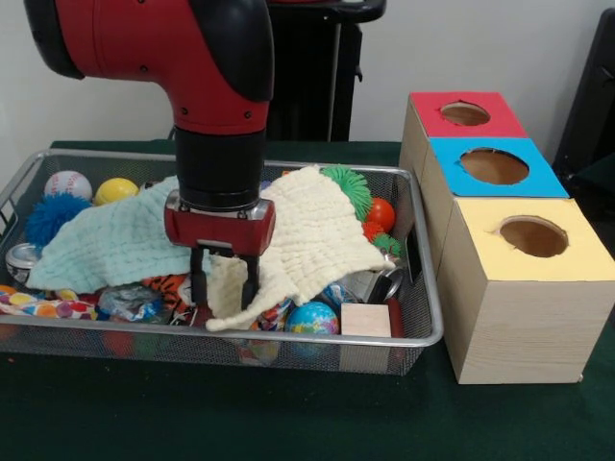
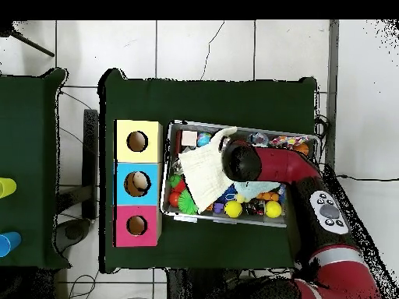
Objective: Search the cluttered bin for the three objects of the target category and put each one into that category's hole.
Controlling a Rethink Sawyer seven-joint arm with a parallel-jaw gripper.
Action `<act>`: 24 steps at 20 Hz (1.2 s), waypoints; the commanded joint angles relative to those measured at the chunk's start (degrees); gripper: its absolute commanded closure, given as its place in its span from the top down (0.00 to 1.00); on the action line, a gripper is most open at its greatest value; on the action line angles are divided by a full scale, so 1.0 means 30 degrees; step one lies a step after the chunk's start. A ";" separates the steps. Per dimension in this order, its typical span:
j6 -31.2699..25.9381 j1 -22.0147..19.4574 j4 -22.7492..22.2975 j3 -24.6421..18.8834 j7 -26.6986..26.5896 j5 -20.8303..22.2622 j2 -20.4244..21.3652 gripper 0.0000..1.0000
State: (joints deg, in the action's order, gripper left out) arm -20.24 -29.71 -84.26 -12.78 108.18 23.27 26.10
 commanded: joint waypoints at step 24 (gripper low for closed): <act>-0.0326 0.0438 -0.0286 0.1182 0.0552 0.1243 -0.0013 1.00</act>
State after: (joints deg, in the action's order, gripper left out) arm -21.31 -26.14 -86.44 -11.10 108.18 24.21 32.01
